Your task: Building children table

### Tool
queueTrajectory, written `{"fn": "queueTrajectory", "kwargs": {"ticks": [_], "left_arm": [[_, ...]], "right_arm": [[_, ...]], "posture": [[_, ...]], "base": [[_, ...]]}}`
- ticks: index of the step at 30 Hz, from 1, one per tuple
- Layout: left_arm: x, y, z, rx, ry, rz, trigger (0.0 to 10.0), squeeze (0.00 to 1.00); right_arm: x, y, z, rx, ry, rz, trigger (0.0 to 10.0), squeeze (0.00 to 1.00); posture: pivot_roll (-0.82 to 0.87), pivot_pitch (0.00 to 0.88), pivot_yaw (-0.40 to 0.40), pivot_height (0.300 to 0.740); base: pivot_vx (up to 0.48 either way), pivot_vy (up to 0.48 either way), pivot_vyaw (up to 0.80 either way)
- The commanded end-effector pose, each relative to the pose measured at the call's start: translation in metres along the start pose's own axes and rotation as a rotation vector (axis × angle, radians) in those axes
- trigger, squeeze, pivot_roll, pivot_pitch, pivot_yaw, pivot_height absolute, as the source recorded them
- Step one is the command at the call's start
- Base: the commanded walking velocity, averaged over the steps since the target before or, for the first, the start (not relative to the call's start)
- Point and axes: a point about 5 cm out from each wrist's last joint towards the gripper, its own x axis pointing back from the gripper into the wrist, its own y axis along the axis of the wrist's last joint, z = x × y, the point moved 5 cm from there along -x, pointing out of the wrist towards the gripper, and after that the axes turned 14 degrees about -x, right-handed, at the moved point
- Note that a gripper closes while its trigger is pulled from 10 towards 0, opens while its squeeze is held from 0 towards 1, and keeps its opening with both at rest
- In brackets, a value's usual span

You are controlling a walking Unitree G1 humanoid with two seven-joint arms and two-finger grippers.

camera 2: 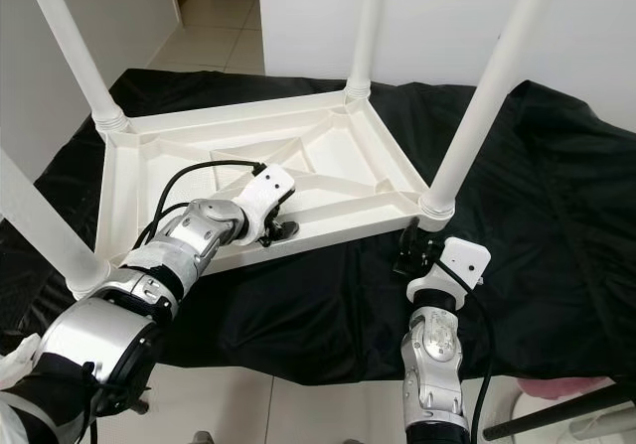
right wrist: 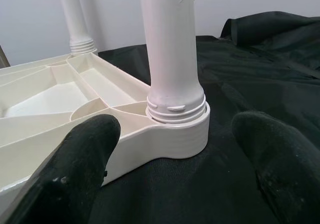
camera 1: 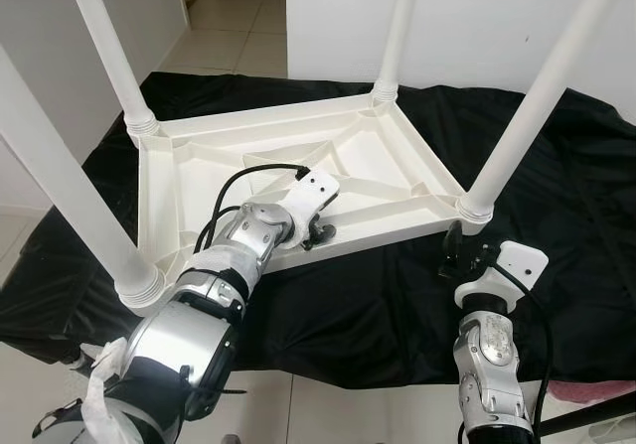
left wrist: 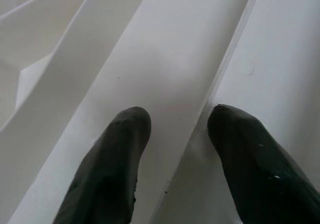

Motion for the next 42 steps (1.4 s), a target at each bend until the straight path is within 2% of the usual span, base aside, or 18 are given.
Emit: {"fn": "queueTrajectory", "kwargs": {"ticks": [1, 17, 18, 20, 21, 22, 23, 24, 25, 26, 27, 28, 32, 33, 34, 35, 38, 42], "left_arm": [[0.0, -0.002, 0.015, -0.009, 0.137, 0.043, 0.0, 0.0], [-0.004, 0.006, 0.009, -0.007, 0.116, 0.013, 0.0, 0.0], [-0.005, 0.008, 0.007, -0.013, 0.109, 0.003, 4.0, 0.0], [-0.005, 0.008, 0.007, -0.013, 0.109, 0.003, 4.0, 0.0], [-0.005, 0.009, 0.005, -0.017, 0.105, -0.003, 8.9, 0.0], [-0.005, 0.009, 0.005, -0.017, 0.105, -0.003, 8.9, 0.0], [-0.007, 0.015, 0.0, -0.003, 0.086, -0.038, 10.0, 0.0], [-0.008, 0.019, -0.003, 0.009, 0.073, -0.063, 10.0, 0.38], [-0.008, 0.019, -0.003, 0.009, 0.073, -0.063, 10.0, 0.38], [-0.008, 0.025, -0.006, 0.002, 0.061, -0.095, 10.0, 0.57], [-0.008, 0.025, -0.006, 0.002, 0.061, -0.095, 10.0, 0.57], [-0.008, 0.033, -0.009, -0.022, 0.05, -0.14, 10.0, 1.0], [-0.007, 0.048, -0.012, -0.058, 0.05, -0.224, 10.0, 1.0], [-0.003, 0.063, -0.018, -0.057, 0.032, -0.324, 10.0, 0.0], [0.005, 0.08, -0.022, -0.058, 0.015, -0.444, 10.0, 0.0], [0.005, 0.08, -0.022, -0.058, 0.015, -0.444, 10.0, 0.0], [0.028, 0.102, -0.033, -0.056, -0.031, -0.654, 10.0, 0.0], [0.042, 0.101, -0.042, -0.055, -0.071, -0.73, 10.0, 0.0]], "right_arm": [[0.0, 0.0, 0.002, -0.001, 0.001, -0.006, 10.0, 0.0], [-0.005, -0.001, 0.006, -0.005, 0.009, -0.005, 10.0, 0.0], [-0.005, -0.001, 0.006, -0.004, 0.011, -0.005, 10.0, 0.0], [-0.005, -0.001, 0.006, -0.004, 0.011, -0.005, 10.0, 0.0], [-0.005, -0.001, 0.006, -0.004, 0.011, -0.005, 10.0, 0.0], [-0.005, -0.001, 0.006, -0.004, 0.011, -0.005, 10.0, 0.0], [-0.006, -0.001, 0.007, -0.003, 0.014, -0.005, 10.0, 0.0], [-0.006, -0.001, 0.007, -0.002, 0.016, -0.004, 10.0, 0.0], [-0.006, -0.001, 0.007, -0.002, 0.016, -0.004, 10.0, 0.0], [-0.007, -0.001, 0.008, -0.002, 0.019, -0.003, 10.0, 0.0], [-0.007, -0.001, 0.008, -0.002, 0.019, -0.003, 10.0, 0.0], [-0.007, -0.001, 0.009, -0.002, 0.022, -0.002, 10.0, 0.0], [-0.008, -0.001, 0.01, -0.002, 0.026, -0.002, 10.0, 0.0], [-0.008, -0.001, 0.012, -0.001, 0.03, -0.003, 10.0, 0.0], [-0.009, -0.001, 0.015, 0.002, 0.043, -0.004, 10.0, 0.0], [-0.009, -0.001, 0.015, 0.002, 0.043, -0.004, 10.0, 0.0], [-0.009, -0.001, 0.021, 0.007, 0.067, -0.005, 10.0, 0.0], [-0.01, -0.001, 0.024, 0.005, 0.076, -0.005, 10.0, 0.0]], "posture": [[-0.06, 0.0, 0.03, 0.74], [-0.05, 0.0, 0.031, 0.74], [-0.05, 0.0, 0.028, 0.74], [-0.05, 0.0, 0.028, 0.74], [-0.05, 0.0, 0.028, 0.74], [-0.05, 0.0, 0.028, 0.74], [-0.05, 0.0, 0.025, 0.74], [-0.04, 0.0, 0.024, 0.74], [-0.04, 0.0, 0.024, 0.74], [-0.04, 0.0, 0.023, 0.74], [-0.04, 0.0, 0.023, 0.74], [-0.04, 0.0, 0.023, 0.74], [-0.05, 0.0, 0.022, 0.74], [-0.05, 0.0, 0.021, 0.74], [-0.05, 0.0, 0.022, 0.74], [-0.05, 0.0, 0.022, 0.74], [-0.04, 0.0, 0.023, 0.74], [-0.03, 0.0, 0.017, 0.74]], "base": [[0.0, 0.0, 0.0], [0.0, 0.0, 0.0], [0.0, 0.0, 0.0], [0.0, 0.0, 0.0], [0.0, 0.0, 0.0], [0.0, 0.0, 0.0], [0.0, 0.0, 0.0], [0.0, 0.0, 0.0], [0.0, 0.0, 0.0], [0.0, 0.0, 0.0], [0.0, 0.0, 0.0], [0.0, 0.0, 0.0], [0.0, 0.0, 0.0], [0.0, 0.0, 0.0], [0.0, 0.0, 0.0], [0.0, 0.0, 0.0], [0.0, 0.0, 0.0], [0.0, 0.0, 0.0]]}}
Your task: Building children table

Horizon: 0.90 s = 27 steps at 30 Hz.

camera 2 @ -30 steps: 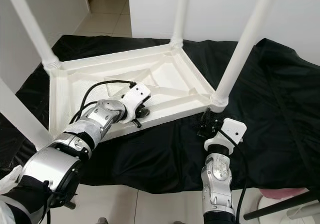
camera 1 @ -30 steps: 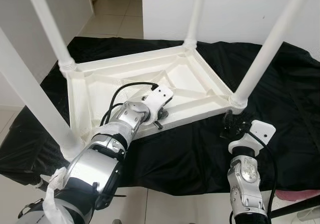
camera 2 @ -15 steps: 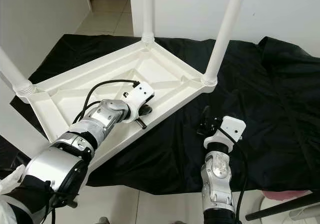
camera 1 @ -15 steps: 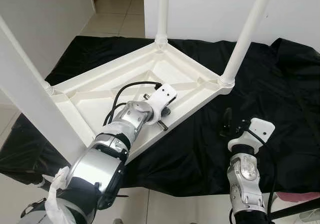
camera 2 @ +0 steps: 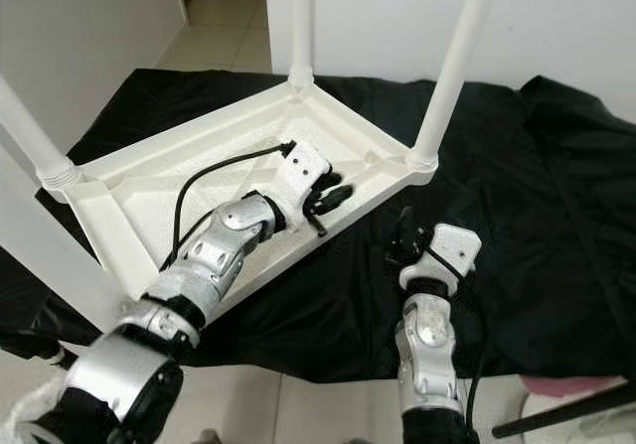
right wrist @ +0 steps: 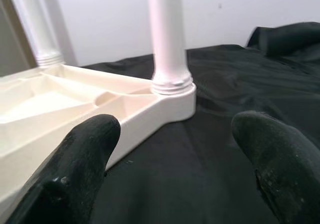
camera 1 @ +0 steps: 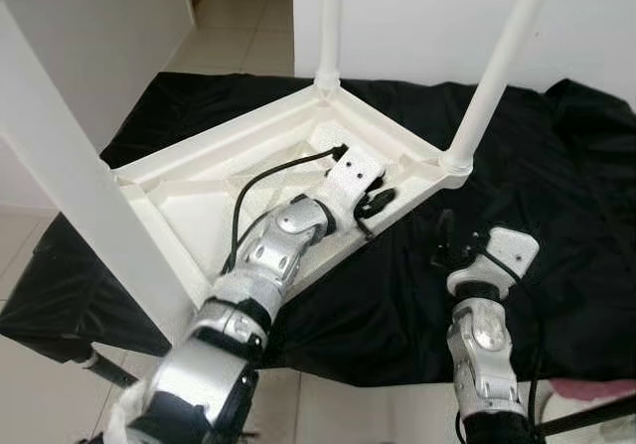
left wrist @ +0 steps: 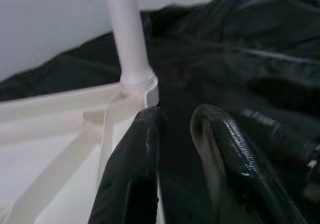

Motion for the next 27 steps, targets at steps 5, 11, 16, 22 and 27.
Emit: {"fn": "queueTrajectory", "kwargs": {"ticks": [5, 11, 16, 22, 27], "left_arm": [[0.032, 0.007, -0.023, 0.01, -0.081, -0.112, 10.0, 0.0], [0.055, 0.01, -0.029, 0.048, -0.094, -0.139, 10.0, 0.0], [0.099, 0.001, -0.042, 0.093, -0.105, -0.095, 10.0, 0.0], [0.133, -0.007, -0.052, 0.135, -0.131, -0.029, 10.0, 0.0], [0.166, -0.02, -0.064, 0.206, -0.188, 0.061, 10.0, 0.0]], "right_arm": [[-0.002, -0.005, 0.006, -0.006, 0.015, 0.013, 10.0, 0.0], [-0.005, -0.009, 0.014, -0.006, 0.041, 0.029, 10.0, 0.0], [-0.008, -0.013, 0.026, -0.022, 0.086, 0.048, 10.0, 0.0], [-0.008, -0.017, 0.03, -0.028, 0.107, 0.064, 10.0, 0.0], [-0.009, -0.019, 0.036, -0.033, 0.137, 0.076, 10.0, 0.0]], "posture": [[-0.03, 0.0, 0.014, 0.74], [-0.01, 0.007, -0.003, 0.74], [0.02, 0.016, -0.023, 0.74], [0.05, 0.016, -0.043, 0.74], [0.06, 0.012, -0.051, 0.74]], "base": [[0.0, 0.0, 0.0], [0.0, 0.0, 0.0], [0.0, 0.0, 0.0], [0.0, 0.0, 0.0], [0.0, 0.0, 0.0]]}}
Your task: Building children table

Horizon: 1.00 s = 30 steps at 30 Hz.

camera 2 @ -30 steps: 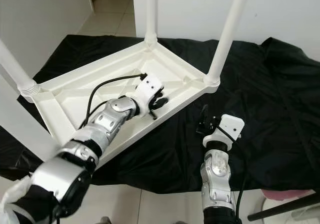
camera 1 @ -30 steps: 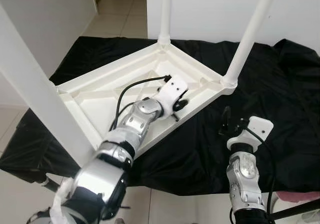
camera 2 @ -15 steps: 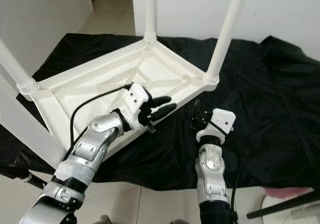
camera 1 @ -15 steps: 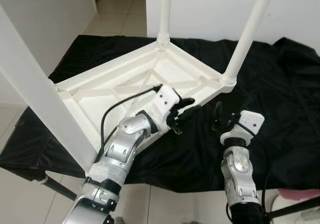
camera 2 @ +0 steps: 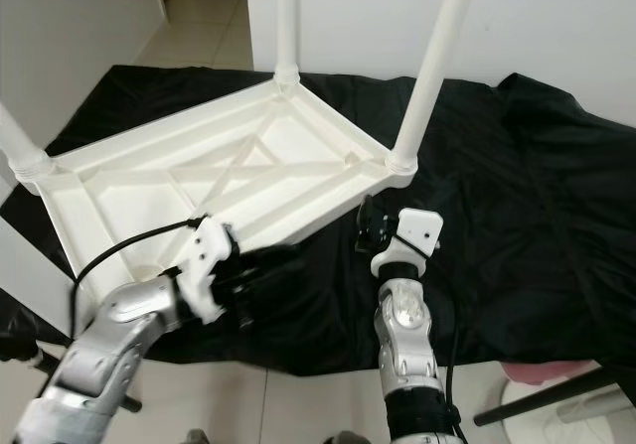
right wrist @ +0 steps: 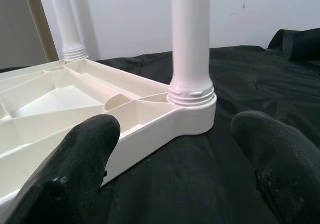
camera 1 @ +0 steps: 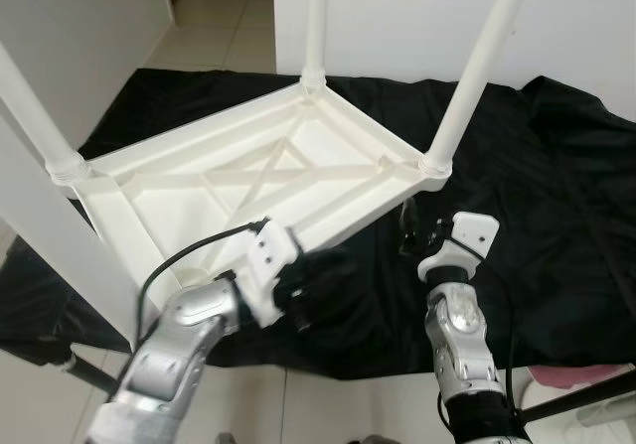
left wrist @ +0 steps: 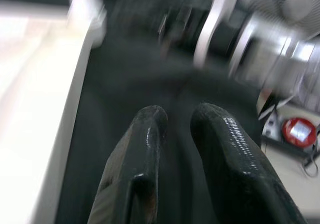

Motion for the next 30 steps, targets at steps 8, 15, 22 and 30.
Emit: {"fn": "queueTrajectory", "kwargs": {"ticks": [8, 15, 22, 30], "left_arm": [[0.025, -0.004, -0.014, 0.03, -0.097, 0.047, 10.0, 0.0], [0.05, -0.022, -0.011, 0.028, -0.093, 0.149, 10.0, 0.0], [0.048, -0.039, 0.023, -0.035, 0.062, 0.251, 10.0, 0.0], [0.045, -0.046, 0.041, -0.101, 0.083, 0.285, 10.0, 0.0]], "right_arm": [[-0.003, -0.004, 0.006, -0.011, 0.03, 0.015, 10.0, 0.0], [-0.004, -0.007, 0.011, -0.017, 0.052, 0.024, 10.0, 0.0], [-0.002, -0.009, 0.015, -0.027, 0.06, 0.028, 10.0, 0.0], [-0.004, -0.009, 0.015, -0.031, 0.059, 0.026, 10.0, 0.0]], "posture": [[0.07, 0.005, -0.058, 0.74], [0.08, 0.0, -0.059, 0.74], [0.08, 0.0, -0.058, 0.74], [0.07, 0.0, -0.059, 0.74]], "base": [[0.0, 0.0, 0.0], [0.0, 0.0, 0.0], [0.0, 0.0, 0.0], [0.0, 0.0, 0.0]]}}
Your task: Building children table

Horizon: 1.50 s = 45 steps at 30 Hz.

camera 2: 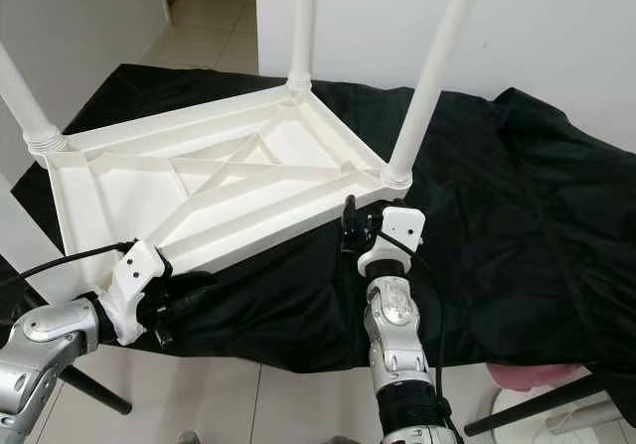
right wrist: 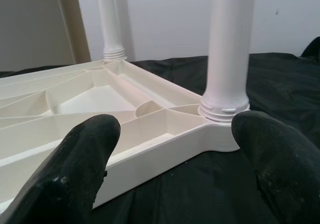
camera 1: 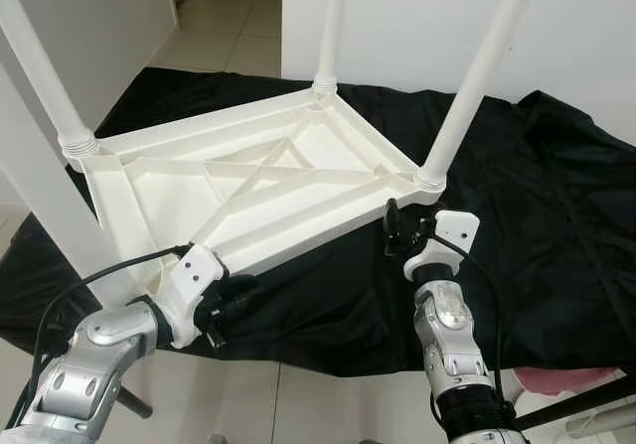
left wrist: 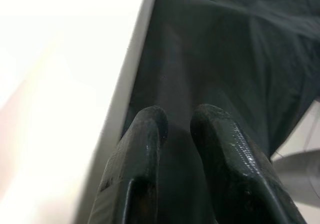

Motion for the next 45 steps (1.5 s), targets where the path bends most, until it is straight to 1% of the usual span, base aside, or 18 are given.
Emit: {"fn": "queueTrajectory", "kwargs": {"ticks": [1, 5, 7, 9, 10, 11, 14, 19, 23, 26, 33, 36, 37, 38, 39, 40, 43, 45], "left_arm": [[-0.002, -0.001, 0.005, -0.037, -0.003, 0.015, 10.0, 0.0], [-0.008, -0.001, 0.013, -0.068, -0.008, 0.015, 10.0, 0.0], [-0.016, 0.001, 0.03, -0.094, 0.027, 0.016, 10.0, 0.0], [-0.021, 0.003, 0.04, -0.116, 0.055, 0.012, 10.0, 0.0], [-0.021, 0.003, 0.04, -0.116, 0.055, 0.012, 10.0, 0.0], [-0.027, 0.009, 0.052, -0.133, 0.093, -0.008, 10.0, 0.0], [-0.028, 0.011, 0.054, -0.136, 0.099, -0.016, 10.0, 0.0], [-0.026, 0.024, 0.046, -0.115, 0.084, -0.087, 10.0, 0.0], [-0.012, 0.033, 0.02, -0.061, 0.001, -0.153, 10.0, 0.0], [-0.004, 0.032, 0.009, -0.053, -0.039, -0.157, 10.0, 0.0], [0.017, 0.038, 0.003, -0.061, 0.042, -0.164, 10.0, 0.0], [0.026, 0.037, 0.001, -0.058, 0.041, -0.148, 10.0, 0.0], [0.037, 0.036, -0.003, -0.06, 0.03, -0.127, 10.0, 0.0], [0.037, 0.036, -0.003, -0.06, 0.03, -0.127, 10.0, 0.0], [0.052, 0.031, -0.002, -0.045, 0.031, -0.087, 10.0, 0.0], [0.052, 0.031, -0.002, -0.045, 0.031, -0.087, 10.0, 0.0], [0.089, 0.018, 0.012, -0.024, 0.092, 0.034, 10.0, 0.0], [0.107, 0.014, 0.02, -0.022, 0.13, 0.084, 10.0, 0.0]], "right_arm": [[-0.001, 0.0, -0.001, -0.012, -0.003, -0.004, 10.0, 0.0], [-0.002, 0.0, -0.001, -0.013, -0.002, -0.005, 10.0, 0.0], [-0.002, 0.0, 0.0, -0.015, 0.0, -0.006, 10.0, 0.0], [-0.003, 0.001, 0.001, -0.016, 0.0, -0.007, 10.0, 0.0], [-0.003, 0.001, 0.001, -0.016, 0.0, -0.007, 10.0, 0.0], [-0.003, 0.0, 0.002, -0.021, 0.001, -0.007, 10.0, 0.0], [-0.003, 0.0, 0.003, -0.022, 0.001, -0.007, 10.0, 0.0], [-0.002, -0.003, 0.006, -0.031, 0.017, 0.011, 10.0, 0.0], [-0.004, -0.01, 0.018, -0.05, 0.073, 0.054, 10.0, 0.0], [-0.009, -0.01, 0.02, -0.049, 0.096, 0.062, 10.0, 0.0], [-0.019, -0.003, 0.013, -0.027, 0.094, 0.053, 10.0, 0.0], [-0.02, -0.003, 0.012, -0.025, 0.095, 0.053, 10.0, 0.0], [-0.022, -0.002, 0.012, -0.022, 0.098, 0.054, 10.0, 0.0], [-0.022, -0.002, 0.012, -0.022, 0.098, 0.054, 10.0, 0.0], [-0.023, -0.002, 0.013, -0.021, 0.102, 0.055, 10.0, 0.0], [-0.023, -0.002, 0.013, -0.021, 0.102, 0.055, 10.0, 0.0], [-0.025, -0.003, 0.015, -0.022, 0.116, 0.062, 10.0, 0.0], [-0.026, -0.005, 0.017, -0.023, 0.125, 0.068, 10.0, 0.0]], "posture": [[0.07, 0.0, -0.059, 0.74], [0.07, 0.0, -0.064, 0.74], [0.07, 0.002, -0.064, 0.74], [0.07, 0.004, -0.062, 0.74], [0.07, 0.004, -0.062, 0.74], [0.07, 0.007, -0.062, 0.74], [0.07, 0.007, -0.062, 0.74], [0.06, 0.015, -0.057, 0.74], [0.07, 0.02, -0.064, 0.74], [0.08, 0.023, -0.073, 0.74], [0.1, 0.031, -0.099, 0.74], [0.1, 0.032, -0.103, 0.74], [0.1, 0.033, -0.108, 0.74], [0.1, 0.033, -0.108, 0.74], [0.1, 0.033, -0.108, 0.74], [0.1, 0.033, -0.108, 0.74], [0.12, 0.034, -0.124, 0.74], [0.12, 0.034, -0.126, 0.74]], "base": [[0.0, 0.0, 0.0], [0.0, 0.0, 0.0], [0.0, 0.0, 0.0], [0.0, 0.0, 0.0], [0.0, 0.0, 0.0], [0.0, 0.0, 0.0], [0.0, 0.0, 0.0], [0.0, 0.0, 0.0], [0.0, 0.0, 0.0], [0.0, 0.0, 0.0], [0.0, 0.0, 0.0], [0.0, 0.0, 0.0], [0.0, 0.0, 0.0], [0.0, 0.0, 0.0], [0.0, 0.0, 0.0], [0.0, 0.0, 0.0], [0.0, 0.0, 0.0], [0.0, 0.0, 0.0]]}}
